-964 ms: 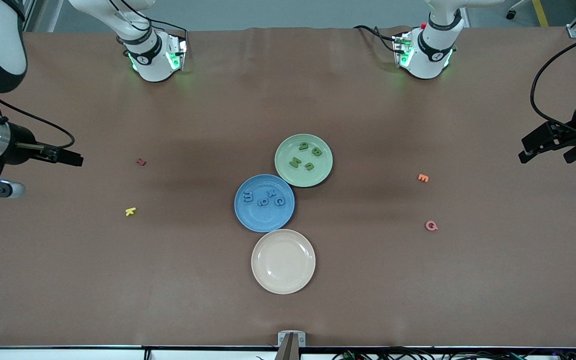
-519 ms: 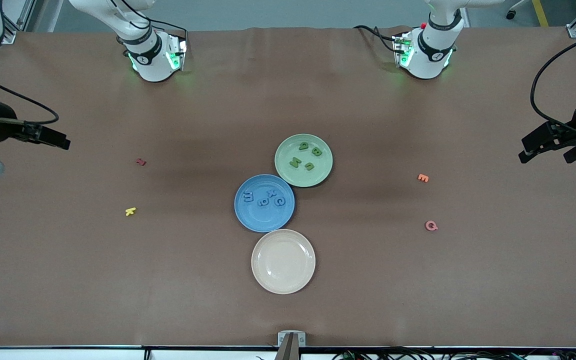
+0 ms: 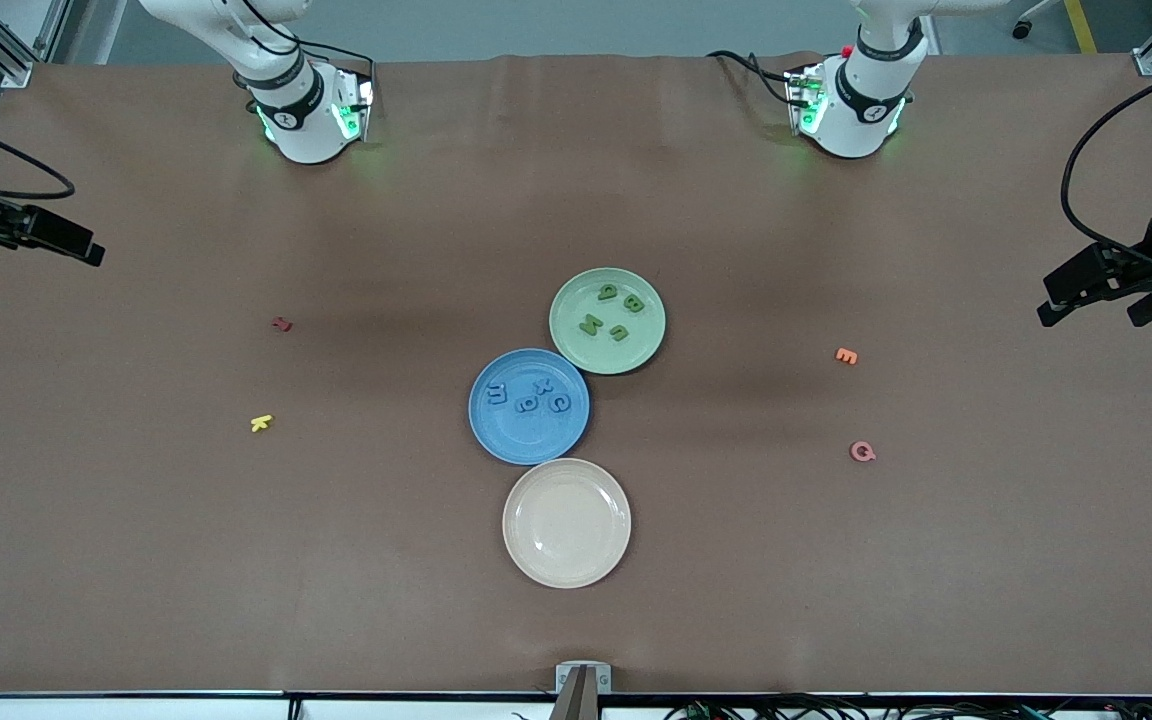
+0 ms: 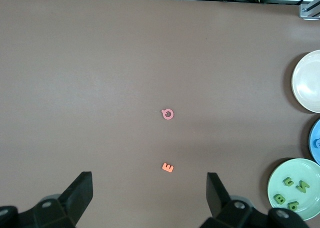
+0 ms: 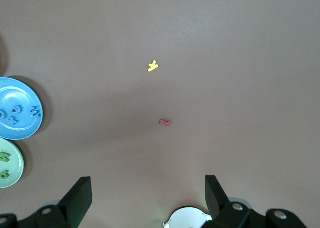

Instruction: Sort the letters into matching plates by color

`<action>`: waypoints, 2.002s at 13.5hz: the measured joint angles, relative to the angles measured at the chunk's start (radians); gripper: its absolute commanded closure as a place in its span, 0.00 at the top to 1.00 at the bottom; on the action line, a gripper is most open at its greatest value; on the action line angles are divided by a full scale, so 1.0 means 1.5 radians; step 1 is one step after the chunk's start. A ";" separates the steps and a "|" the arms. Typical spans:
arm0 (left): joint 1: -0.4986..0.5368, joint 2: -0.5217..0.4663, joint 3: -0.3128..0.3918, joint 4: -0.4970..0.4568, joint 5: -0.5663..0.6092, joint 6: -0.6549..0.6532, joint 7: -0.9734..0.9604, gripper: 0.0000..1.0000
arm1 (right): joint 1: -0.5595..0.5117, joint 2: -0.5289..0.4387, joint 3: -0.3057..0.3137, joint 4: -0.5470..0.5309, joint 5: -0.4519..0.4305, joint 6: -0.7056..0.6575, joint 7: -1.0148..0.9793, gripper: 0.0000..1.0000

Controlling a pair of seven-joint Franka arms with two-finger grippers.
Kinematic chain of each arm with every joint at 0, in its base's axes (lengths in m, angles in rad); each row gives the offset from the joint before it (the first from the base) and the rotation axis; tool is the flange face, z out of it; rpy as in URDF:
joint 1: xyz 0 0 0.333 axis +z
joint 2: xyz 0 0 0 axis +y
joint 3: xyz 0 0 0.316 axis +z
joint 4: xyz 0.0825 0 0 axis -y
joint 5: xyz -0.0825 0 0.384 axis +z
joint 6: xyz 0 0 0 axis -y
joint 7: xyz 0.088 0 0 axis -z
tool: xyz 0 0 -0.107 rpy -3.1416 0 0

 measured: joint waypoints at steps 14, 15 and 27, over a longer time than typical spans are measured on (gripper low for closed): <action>0.000 0.000 0.000 0.000 0.000 0.000 0.000 1.00 | -0.008 -0.057 -0.006 -0.022 0.008 0.014 -0.036 1.00; 0.000 0.000 0.000 0.000 0.000 0.000 0.000 1.00 | -0.009 -0.057 -0.007 -0.022 0.008 0.016 -0.038 1.00; 0.000 0.000 0.000 0.000 0.000 0.000 0.000 1.00 | -0.010 -0.057 -0.008 -0.022 -0.006 0.024 -0.143 1.00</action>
